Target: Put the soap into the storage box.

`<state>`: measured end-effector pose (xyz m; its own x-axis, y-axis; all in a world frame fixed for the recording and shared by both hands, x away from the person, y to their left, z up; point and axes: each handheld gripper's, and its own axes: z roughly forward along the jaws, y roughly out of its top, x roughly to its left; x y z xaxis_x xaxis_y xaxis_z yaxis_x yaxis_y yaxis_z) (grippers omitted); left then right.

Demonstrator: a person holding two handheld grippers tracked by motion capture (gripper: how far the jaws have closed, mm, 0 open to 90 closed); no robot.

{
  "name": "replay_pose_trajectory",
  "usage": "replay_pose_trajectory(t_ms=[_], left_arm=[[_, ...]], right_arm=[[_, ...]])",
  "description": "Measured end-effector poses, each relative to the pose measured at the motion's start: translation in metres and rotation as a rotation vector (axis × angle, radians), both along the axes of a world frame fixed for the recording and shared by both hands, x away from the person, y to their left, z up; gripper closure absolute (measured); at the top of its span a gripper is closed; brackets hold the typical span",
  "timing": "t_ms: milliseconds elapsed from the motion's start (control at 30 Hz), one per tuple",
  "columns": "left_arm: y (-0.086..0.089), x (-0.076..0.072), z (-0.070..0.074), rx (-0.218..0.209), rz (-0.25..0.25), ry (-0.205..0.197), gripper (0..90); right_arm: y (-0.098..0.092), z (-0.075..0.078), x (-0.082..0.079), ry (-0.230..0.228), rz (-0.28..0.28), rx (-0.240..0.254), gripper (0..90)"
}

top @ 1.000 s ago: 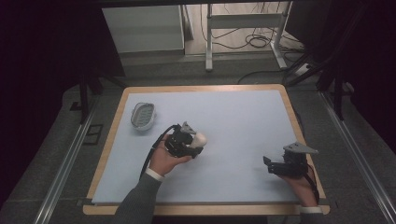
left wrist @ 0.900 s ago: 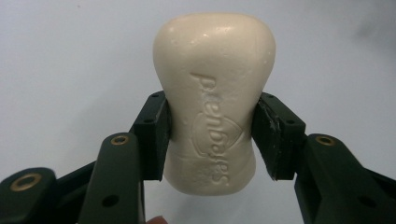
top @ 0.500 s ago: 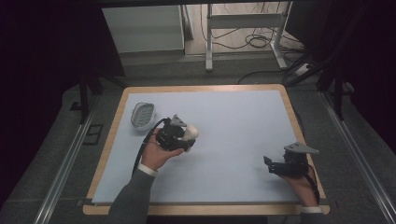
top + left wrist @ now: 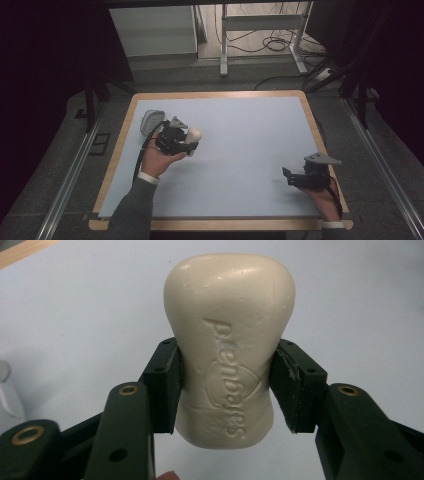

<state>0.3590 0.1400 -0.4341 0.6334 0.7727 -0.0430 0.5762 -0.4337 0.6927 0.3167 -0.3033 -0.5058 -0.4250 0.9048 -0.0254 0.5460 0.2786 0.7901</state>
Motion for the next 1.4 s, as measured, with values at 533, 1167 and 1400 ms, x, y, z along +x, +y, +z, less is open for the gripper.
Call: replay_pose_trajectory(t_ms=[533,1167,1400], left_arm=[[0.035,0.01,0.012,0.027,0.072,-0.005,50.0],[0.06,0.026,0.019,0.047,0.133,0.008,49.9],[0.073,0.039,0.017,0.055,0.176,0.031,49.9]], right_arm=[[-0.001,0.0,0.001,0.002,-0.008,0.004,6.2],[-0.003,-0.002,0.002,0.014,-0.007,0.004,6.2],[-0.003,-0.002,0.001,0.012,-0.007,0.004,6.2]])
